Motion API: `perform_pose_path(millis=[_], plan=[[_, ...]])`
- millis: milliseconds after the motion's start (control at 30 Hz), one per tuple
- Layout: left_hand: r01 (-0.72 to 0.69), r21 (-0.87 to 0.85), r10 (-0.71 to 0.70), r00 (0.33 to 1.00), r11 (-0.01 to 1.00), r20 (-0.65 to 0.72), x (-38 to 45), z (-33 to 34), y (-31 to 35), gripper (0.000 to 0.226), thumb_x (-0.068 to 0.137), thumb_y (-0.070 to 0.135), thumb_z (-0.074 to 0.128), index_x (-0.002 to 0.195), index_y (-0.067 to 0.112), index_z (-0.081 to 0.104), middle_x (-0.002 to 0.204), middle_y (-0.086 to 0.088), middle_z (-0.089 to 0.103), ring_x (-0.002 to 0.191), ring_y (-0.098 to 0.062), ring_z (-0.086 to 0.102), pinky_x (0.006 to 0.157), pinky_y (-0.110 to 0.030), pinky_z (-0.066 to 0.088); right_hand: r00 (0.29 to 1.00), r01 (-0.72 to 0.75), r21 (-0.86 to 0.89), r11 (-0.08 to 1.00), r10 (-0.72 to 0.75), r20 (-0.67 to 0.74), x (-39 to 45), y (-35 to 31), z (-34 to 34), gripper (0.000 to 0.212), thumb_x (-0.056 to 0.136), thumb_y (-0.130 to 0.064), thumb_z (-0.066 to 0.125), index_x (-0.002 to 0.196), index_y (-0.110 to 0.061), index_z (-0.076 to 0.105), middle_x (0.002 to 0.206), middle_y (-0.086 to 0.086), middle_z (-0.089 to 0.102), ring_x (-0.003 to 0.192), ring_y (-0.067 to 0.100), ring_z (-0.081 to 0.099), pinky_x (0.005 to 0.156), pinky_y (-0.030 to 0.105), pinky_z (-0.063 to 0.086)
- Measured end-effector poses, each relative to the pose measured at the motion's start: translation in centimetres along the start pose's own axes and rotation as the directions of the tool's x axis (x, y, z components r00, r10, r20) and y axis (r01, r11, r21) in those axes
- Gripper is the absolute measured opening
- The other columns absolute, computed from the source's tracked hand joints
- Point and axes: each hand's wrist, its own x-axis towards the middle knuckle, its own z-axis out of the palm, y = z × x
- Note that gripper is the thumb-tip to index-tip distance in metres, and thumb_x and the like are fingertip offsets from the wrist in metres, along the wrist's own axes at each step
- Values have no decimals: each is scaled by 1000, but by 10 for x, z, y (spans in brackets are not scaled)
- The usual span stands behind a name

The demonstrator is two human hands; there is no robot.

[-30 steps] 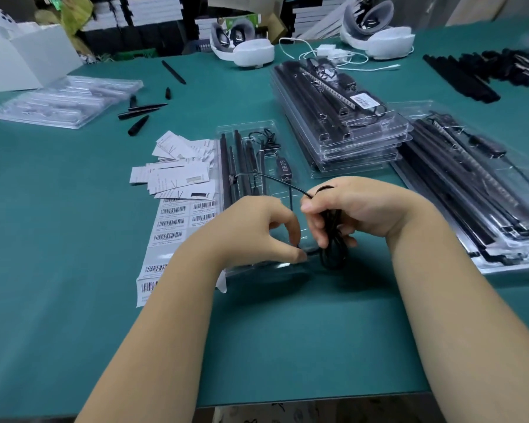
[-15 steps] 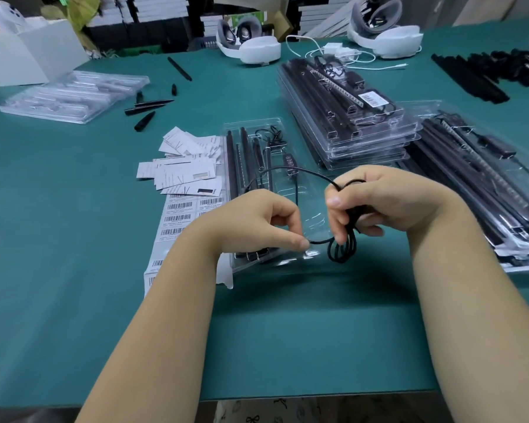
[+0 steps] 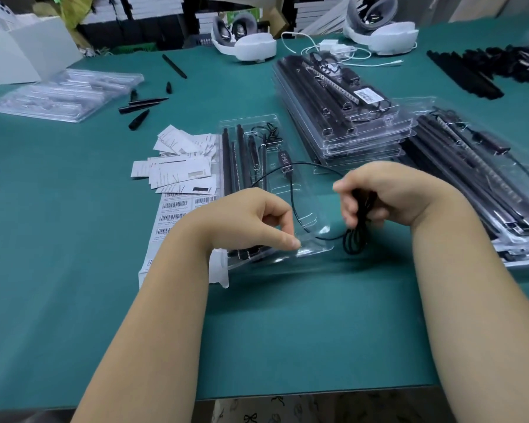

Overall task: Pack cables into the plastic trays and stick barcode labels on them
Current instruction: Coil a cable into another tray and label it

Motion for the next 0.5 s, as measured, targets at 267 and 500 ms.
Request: perform_pose_path(millis=[267, 500], plan=[[206, 199, -233, 964, 958, 126, -5, -4, 5, 15, 69, 26, 79, 63, 20, 66, 45, 12, 49, 42, -9, 42, 43, -18, 36, 733, 413, 35, 910, -309, -606, 11, -5, 0, 39, 82, -29, 51, 44, -20, 54, 45, -2, 54, 43, 13, 38, 41, 18, 28], [236, 283, -293, 939, 930, 181, -17, -1, 7, 13, 67, 29, 78, 67, 20, 68, 47, 11, 52, 46, -12, 47, 51, -24, 40, 362, 423, -150, 893, -319, -876, 16, -5, 0, 44, 90, -35, 41, 48, -29, 56, 66, 8, 64, 55, 14, 45, 60, 29, 37]])
